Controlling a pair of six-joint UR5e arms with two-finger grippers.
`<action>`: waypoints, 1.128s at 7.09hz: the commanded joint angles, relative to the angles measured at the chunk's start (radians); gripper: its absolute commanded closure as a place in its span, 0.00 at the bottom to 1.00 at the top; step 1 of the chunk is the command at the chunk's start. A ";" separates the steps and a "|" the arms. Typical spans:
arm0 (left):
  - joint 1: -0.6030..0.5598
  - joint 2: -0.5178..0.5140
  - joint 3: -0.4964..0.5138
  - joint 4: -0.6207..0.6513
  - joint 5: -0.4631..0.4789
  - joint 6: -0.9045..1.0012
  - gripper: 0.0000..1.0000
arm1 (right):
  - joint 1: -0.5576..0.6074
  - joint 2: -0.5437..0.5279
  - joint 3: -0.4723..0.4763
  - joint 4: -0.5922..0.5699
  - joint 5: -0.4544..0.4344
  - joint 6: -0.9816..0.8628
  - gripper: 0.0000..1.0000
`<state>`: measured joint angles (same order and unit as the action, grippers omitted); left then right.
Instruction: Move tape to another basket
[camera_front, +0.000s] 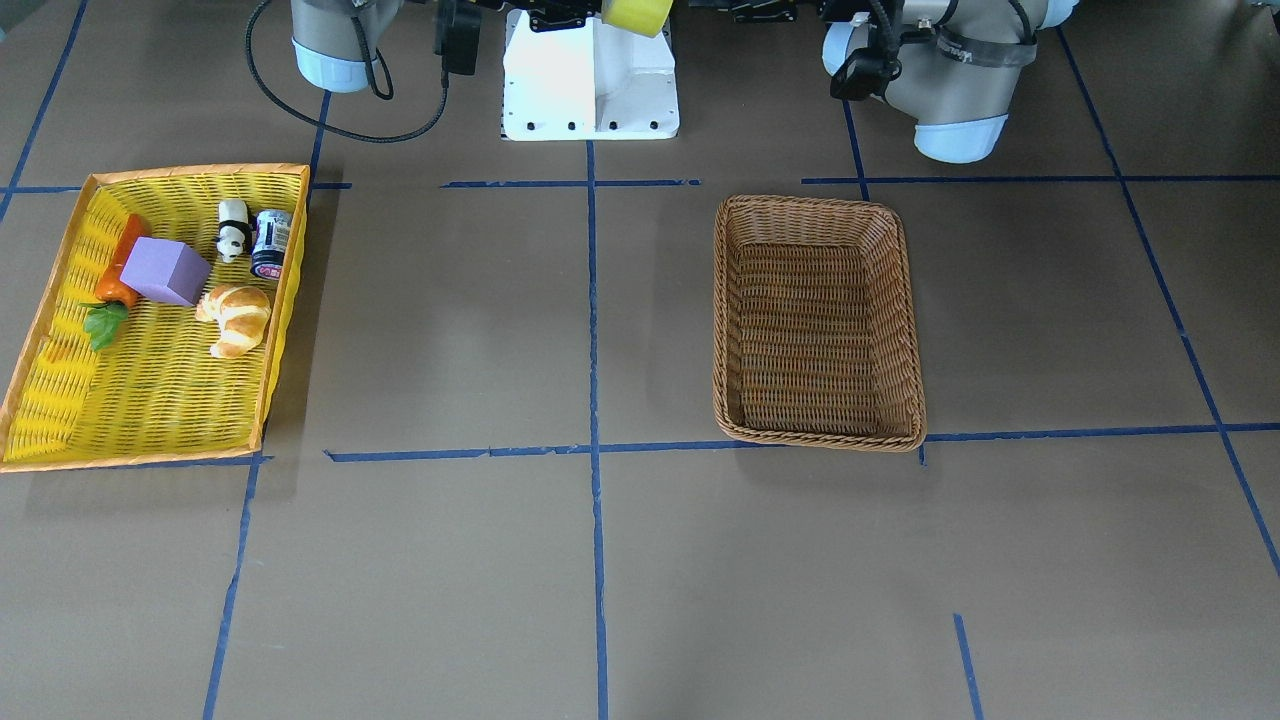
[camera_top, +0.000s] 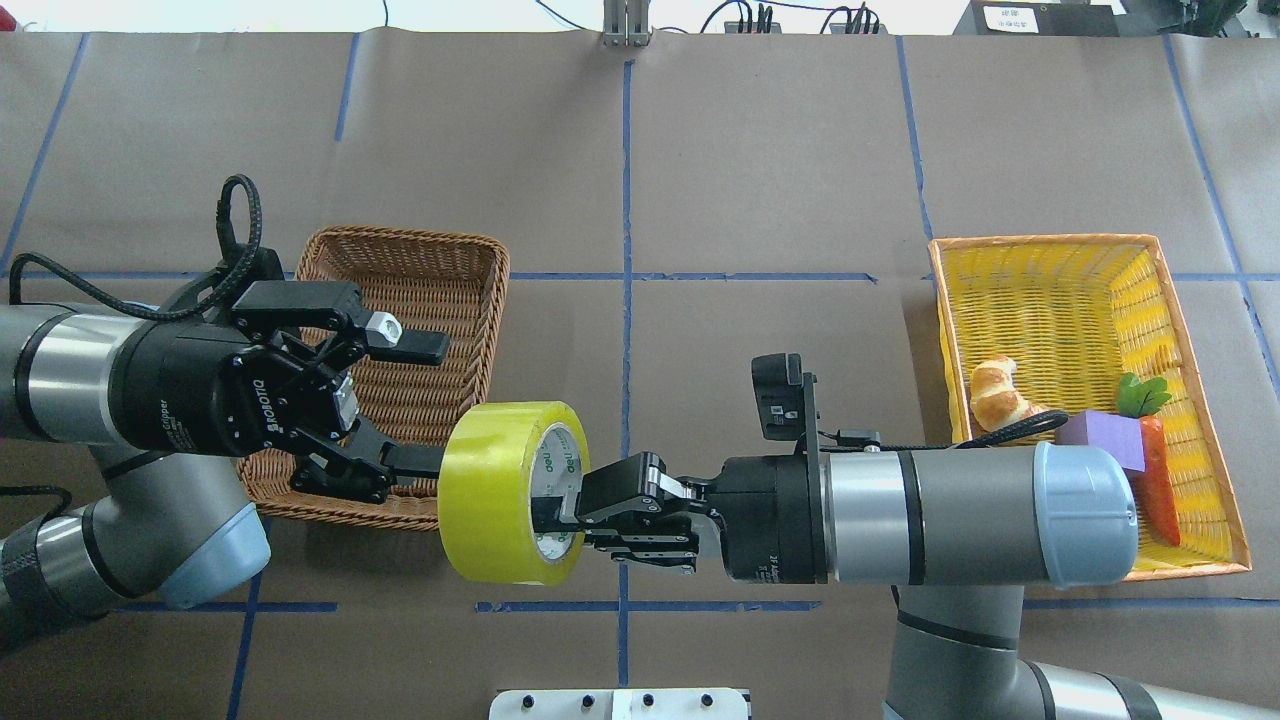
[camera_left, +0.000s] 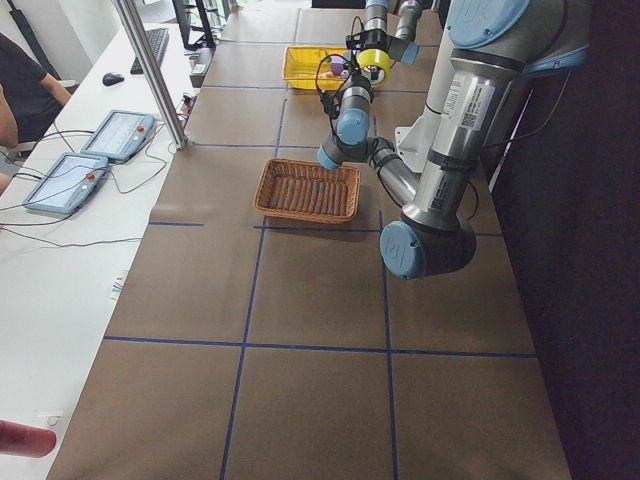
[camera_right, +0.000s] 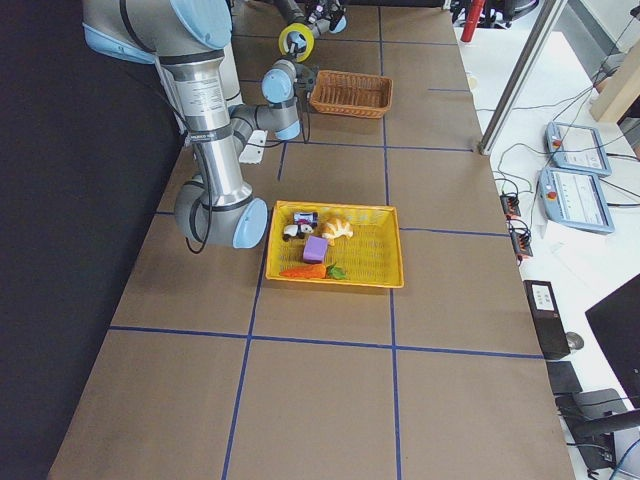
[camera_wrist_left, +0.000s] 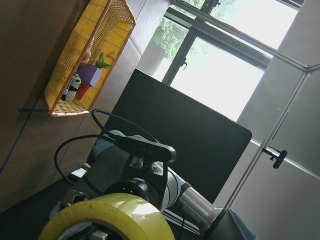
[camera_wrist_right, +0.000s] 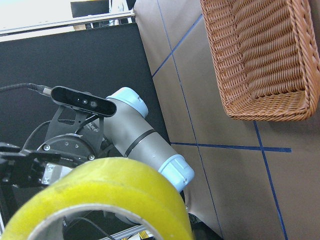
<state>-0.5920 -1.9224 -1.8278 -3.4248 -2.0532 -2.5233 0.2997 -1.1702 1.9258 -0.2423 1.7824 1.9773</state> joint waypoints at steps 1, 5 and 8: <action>0.043 -0.018 -0.001 0.004 0.027 0.000 0.00 | -0.001 0.000 -0.002 0.000 -0.006 0.000 0.99; 0.086 -0.039 -0.001 0.006 0.048 0.001 0.00 | -0.007 0.001 -0.020 0.000 -0.006 0.000 0.99; 0.127 -0.041 -0.001 0.006 0.076 0.003 0.02 | -0.008 0.009 -0.022 0.000 -0.005 0.000 0.99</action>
<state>-0.4773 -1.9626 -1.8285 -3.4192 -1.9837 -2.5208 0.2918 -1.1621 1.9044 -0.2423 1.7778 1.9772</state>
